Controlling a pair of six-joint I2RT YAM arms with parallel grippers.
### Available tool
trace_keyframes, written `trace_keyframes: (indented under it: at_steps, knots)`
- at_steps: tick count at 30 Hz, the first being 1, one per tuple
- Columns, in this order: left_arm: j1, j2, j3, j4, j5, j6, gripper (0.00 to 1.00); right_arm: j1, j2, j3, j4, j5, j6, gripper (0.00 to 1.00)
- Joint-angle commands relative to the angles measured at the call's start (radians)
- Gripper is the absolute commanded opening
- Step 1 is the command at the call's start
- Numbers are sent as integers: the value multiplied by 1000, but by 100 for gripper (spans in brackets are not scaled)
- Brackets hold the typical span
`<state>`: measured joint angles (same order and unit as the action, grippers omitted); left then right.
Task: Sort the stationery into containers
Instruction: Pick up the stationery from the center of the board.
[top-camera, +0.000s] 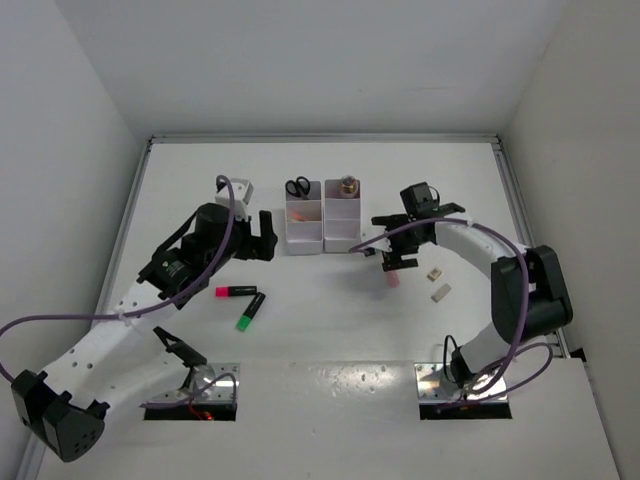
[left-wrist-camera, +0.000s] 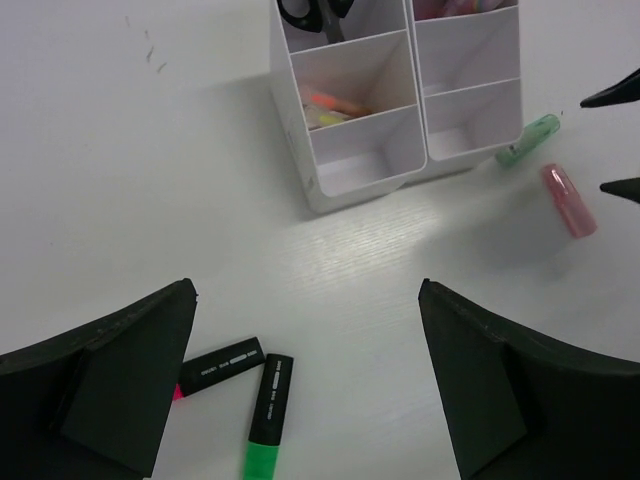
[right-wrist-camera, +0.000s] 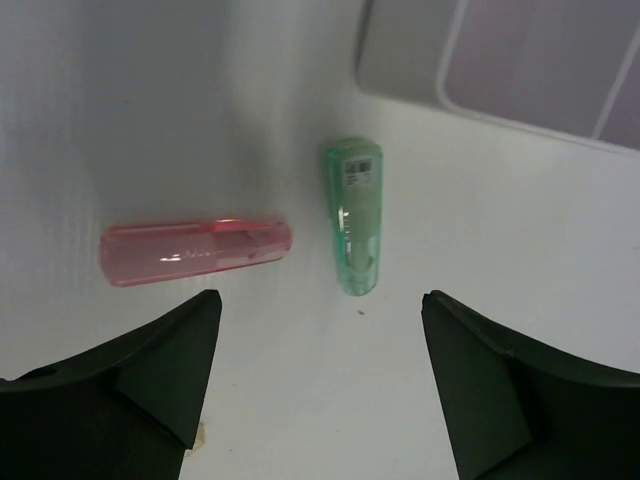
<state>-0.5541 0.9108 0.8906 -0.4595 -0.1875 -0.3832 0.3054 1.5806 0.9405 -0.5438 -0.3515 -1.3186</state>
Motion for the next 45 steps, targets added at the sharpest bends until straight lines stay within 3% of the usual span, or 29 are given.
trace_keyframes:
  at_steps: [1, 2, 4, 6, 17, 26, 39, 42, 43, 45]
  knots:
    - [17, -70, -25, 74, 11, 70, 100, -17, 33, 93, -31, -113, -59, 81]
    - [26, -81, -41, 88, 11, 84, 100, -17, 53, 115, -63, -122, -59, 77]
    - [26, -95, -53, 99, 11, 95, 100, -26, 135, 196, -108, -132, -71, 52]
    - [26, -110, -67, 111, 11, 104, 100, -26, 197, 283, -184, -141, -71, 38]
    - [45, -185, -107, 131, 55, 104, 100, -26, 315, 356, -237, -188, -103, 37]
    - [45, -185, -116, 131, 74, 104, 100, -26, 345, 302, -134, -159, -103, 54]
    - [45, -176, -116, 131, 54, 104, 100, -26, 456, 365, -174, -139, -103, 56]
    - [45, -176, -116, 131, 45, 104, 100, -26, 484, 389, -212, -119, -113, 45]
    - [45, -176, -116, 131, 45, 104, 100, -26, 498, 402, -244, -119, -113, 31]
    - [45, -176, -116, 131, 45, 104, 100, -26, 498, 402, -266, -119, -113, 22]
